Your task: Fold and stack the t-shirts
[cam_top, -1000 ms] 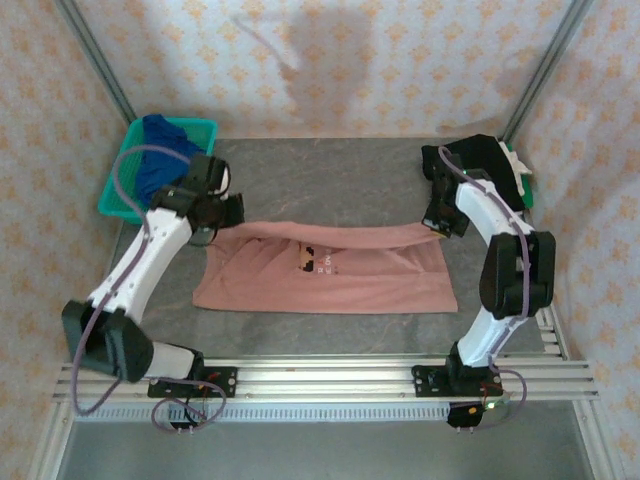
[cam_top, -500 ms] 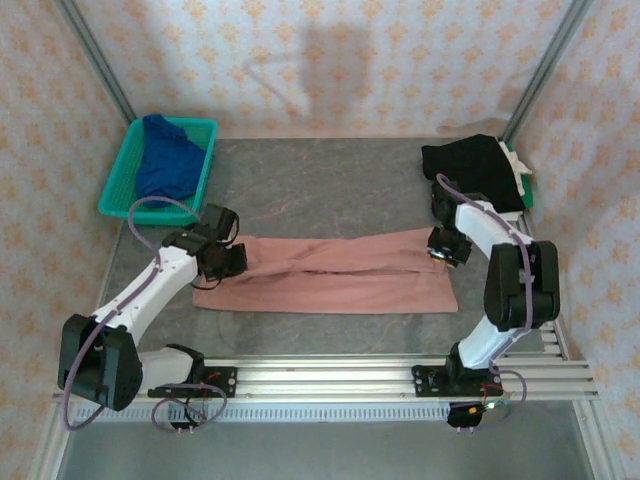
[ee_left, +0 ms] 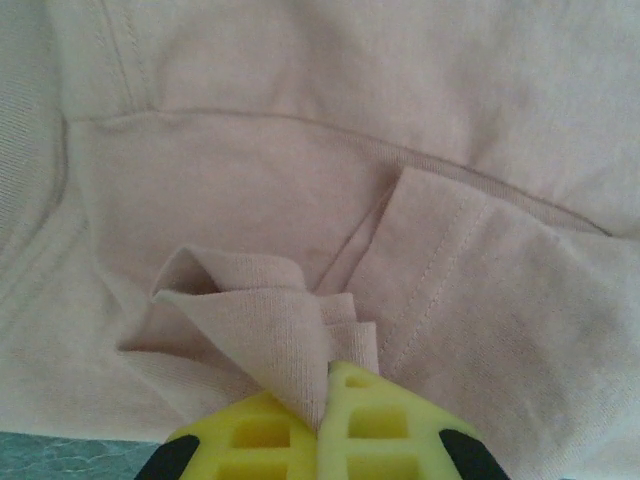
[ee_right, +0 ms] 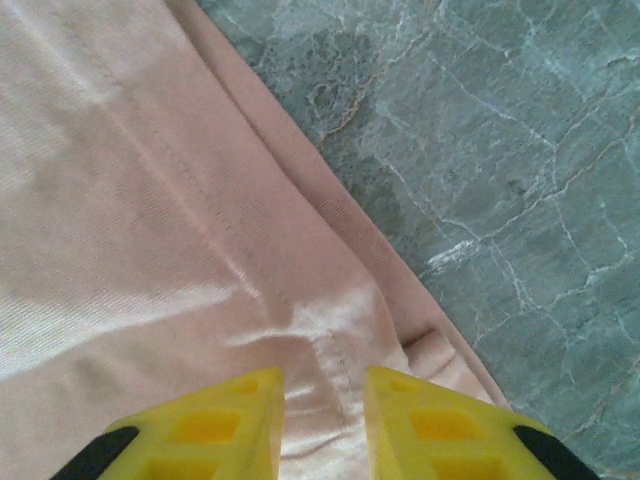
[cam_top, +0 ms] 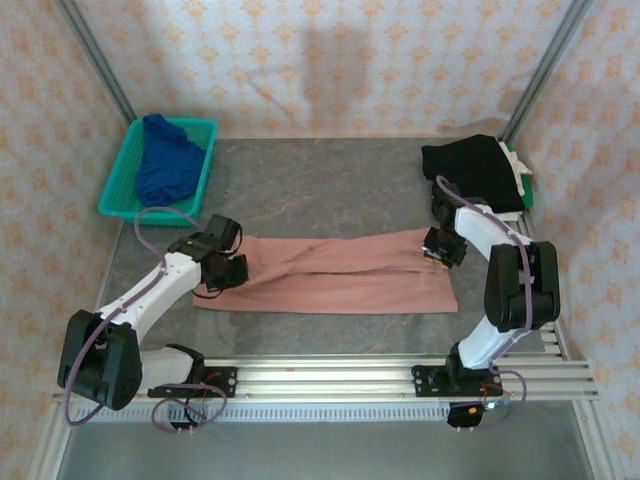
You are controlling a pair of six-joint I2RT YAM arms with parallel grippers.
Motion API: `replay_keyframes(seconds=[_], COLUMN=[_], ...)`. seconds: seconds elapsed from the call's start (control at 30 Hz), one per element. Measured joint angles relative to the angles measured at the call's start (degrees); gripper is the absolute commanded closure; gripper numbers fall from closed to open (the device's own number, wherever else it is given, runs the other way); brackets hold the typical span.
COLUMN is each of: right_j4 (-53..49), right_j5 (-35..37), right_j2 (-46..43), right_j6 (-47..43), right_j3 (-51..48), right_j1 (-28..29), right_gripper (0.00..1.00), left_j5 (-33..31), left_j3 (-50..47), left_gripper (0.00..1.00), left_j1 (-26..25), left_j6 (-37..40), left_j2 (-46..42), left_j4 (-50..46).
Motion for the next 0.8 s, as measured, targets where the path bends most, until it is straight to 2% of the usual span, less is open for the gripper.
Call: replay_keyframes(seconds=[0.13, 0.27, 0.3, 0.4, 0.47, 0.57, 0.63, 0.8], right_j4=[-0.2, -1.2, -1.5, -2.3, -2.6, -2.2, -1.5, 0.7], right_j5=[3.2, 6.3, 6.7, 7.5, 7.5, 6.7, 6.0, 3.4], right_j2=[2.8, 3.1, 3.1, 2.5, 0.5, -4.1, -5.9, -3.6], right_j6=[0.4, 0.7, 0.7, 0.8, 0.9, 0.9, 1.0, 1.3], right_j3=[0.0, 0.0, 0.1, 0.2, 0.2, 0.2, 0.3, 0.9], right_j1=[0.0, 0.0, 0.0, 0.0, 0.0, 0.7, 2.1, 5.4], right_gripper=[0.77, 0.78, 0.78, 0.77, 0.76, 0.75, 0.76, 0.76], left_j5=[-0.1, -0.2, 0.0, 0.2, 0.1, 0.0, 0.0, 0.2], left_j3=[-1.1, -2.5, -2.9, -3.3, -3.0, -0.7, 1.6, 8.7], left_gripper=[1.00, 0.72, 0.62, 0.46, 0.38, 0.35, 0.39, 0.40], left_j1=[-0.7, -0.7, -0.7, -0.7, -0.7, -0.7, -0.7, -0.7], left_j6=[-0.4, -1.6, -2.0, -2.8, -3.0, -2.8, -2.7, -1.2], left_j2=[-0.1, -1.6, -2.0, -3.0, -3.7, -4.2, -3.1, 9.2], left_j4=[0.2, 0.4, 0.4, 0.2, -0.2, -0.5, -0.1, 1.9])
